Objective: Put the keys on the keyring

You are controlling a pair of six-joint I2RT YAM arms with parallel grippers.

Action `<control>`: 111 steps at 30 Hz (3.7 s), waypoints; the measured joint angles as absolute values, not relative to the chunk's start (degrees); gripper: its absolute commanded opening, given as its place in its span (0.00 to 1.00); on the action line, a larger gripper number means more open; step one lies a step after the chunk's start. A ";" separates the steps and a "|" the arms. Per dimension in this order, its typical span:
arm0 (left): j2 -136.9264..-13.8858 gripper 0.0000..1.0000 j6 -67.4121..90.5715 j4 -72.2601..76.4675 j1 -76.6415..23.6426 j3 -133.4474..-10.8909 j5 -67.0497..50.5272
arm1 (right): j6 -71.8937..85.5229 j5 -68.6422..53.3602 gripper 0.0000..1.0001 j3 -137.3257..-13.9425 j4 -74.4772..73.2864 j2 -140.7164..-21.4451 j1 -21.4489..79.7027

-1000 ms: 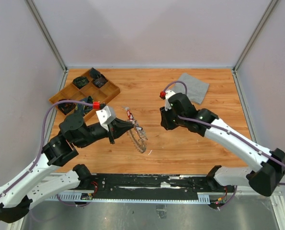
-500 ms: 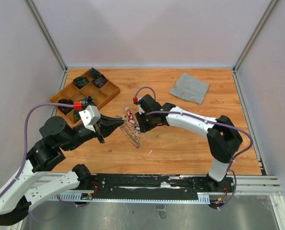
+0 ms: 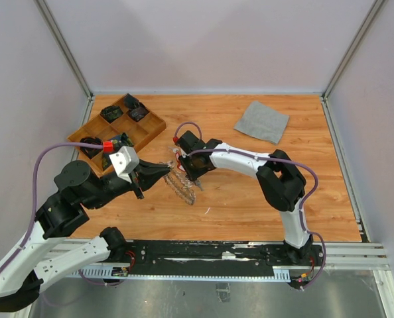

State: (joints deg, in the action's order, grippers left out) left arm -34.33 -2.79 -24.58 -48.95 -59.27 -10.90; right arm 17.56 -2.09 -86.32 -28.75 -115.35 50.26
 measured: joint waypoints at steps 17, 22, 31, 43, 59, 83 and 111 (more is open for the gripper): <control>-34.33 0.01 -2.76 -24.58 -48.95 -59.27 -10.98 | 16.38 -0.34 0.28 -88.33 -31.57 -118.54 50.28; -34.33 0.00 -2.74 -24.56 -48.95 -59.27 -11.03 | 16.25 -0.23 0.27 -88.33 -31.62 -118.69 50.28; -34.33 0.01 -2.74 -24.56 -48.95 -59.27 -11.14 | 15.86 -0.47 0.11 -88.64 -31.59 -119.33 51.72; -34.33 0.01 -2.72 -24.56 -48.95 -59.27 -11.18 | 14.94 -0.19 0.01 -88.64 -31.81 -117.84 51.90; -33.12 0.01 -2.57 -24.05 -48.95 -59.27 -11.18 | 7.90 -9.41 0.01 -74.89 -25.52 -92.75 51.31; -41.69 0.00 -3.73 -21.19 -48.95 -59.31 -16.32 | -6.28 -24.95 0.01 -71.50 -28.47 -55.51 50.92; -45.74 0.00 -16.05 -22.92 -58.33 -63.11 -10.46 | -15.75 -37.82 0.01 -89.21 -49.78 -60.77 50.81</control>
State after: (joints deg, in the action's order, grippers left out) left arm -45.74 -16.05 -22.92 -58.33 -63.11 -10.46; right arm -15.75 -37.82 -89.21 -49.78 -60.77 50.81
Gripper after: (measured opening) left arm 0.010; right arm 0.009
